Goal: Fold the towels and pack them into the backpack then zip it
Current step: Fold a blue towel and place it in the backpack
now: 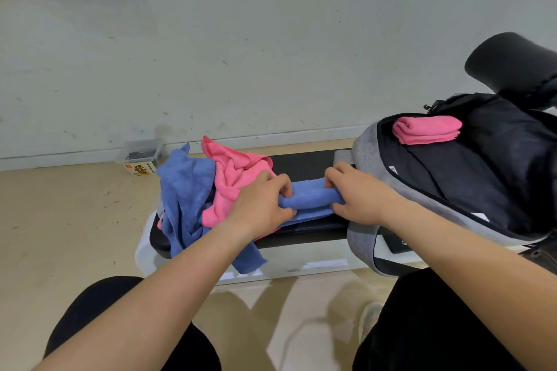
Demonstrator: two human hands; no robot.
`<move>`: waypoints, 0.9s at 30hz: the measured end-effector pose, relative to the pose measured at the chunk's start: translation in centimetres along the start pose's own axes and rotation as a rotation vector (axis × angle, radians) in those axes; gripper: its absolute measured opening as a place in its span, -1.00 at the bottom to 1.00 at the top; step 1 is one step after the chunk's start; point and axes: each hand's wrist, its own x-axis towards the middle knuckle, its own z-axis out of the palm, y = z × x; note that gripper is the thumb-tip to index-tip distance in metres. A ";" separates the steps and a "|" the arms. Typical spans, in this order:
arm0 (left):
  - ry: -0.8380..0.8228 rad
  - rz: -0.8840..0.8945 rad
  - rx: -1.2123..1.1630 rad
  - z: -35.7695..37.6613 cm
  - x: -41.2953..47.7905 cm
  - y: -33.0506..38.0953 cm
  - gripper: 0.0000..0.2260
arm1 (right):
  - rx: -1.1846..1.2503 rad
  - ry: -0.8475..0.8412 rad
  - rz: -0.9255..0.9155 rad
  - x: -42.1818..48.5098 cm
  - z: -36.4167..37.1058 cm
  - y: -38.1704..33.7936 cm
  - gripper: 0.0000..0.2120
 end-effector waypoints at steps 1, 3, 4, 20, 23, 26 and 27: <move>-0.008 0.000 -0.004 0.1 -0.2 0.1 -0.78 | -0.019 -0.010 -0.008 -0.3 0.2 0.1 -0.79; -0.031 0.008 0.036 0.5 -0.6 0.2 -0.79 | -0.086 -0.020 -0.034 -0.7 0.5 0.3 -0.80; -0.039 0.018 0.085 0.7 -0.7 0.3 -0.80 | -0.126 0.000 -0.049 -0.9 0.7 0.4 -0.77; 0.045 -0.055 0.414 4.6 3.1 1.2 -0.65 | -0.241 0.144 0.016 2.3 3.2 -0.6 -0.35; 0.007 -0.089 0.405 5.2 3.3 0.0 -0.56 | -0.282 0.032 -0.051 2.2 4.3 0.3 -0.30; 0.035 -0.093 0.404 5.8 3.3 -0.2 -0.53 | -0.286 0.013 -0.050 2.1 4.7 0.9 -0.24; 0.051 -0.086 0.401 5.8 3.3 -0.2 -0.53 | -0.292 0.003 -0.050 2.1 4.7 0.9 -0.24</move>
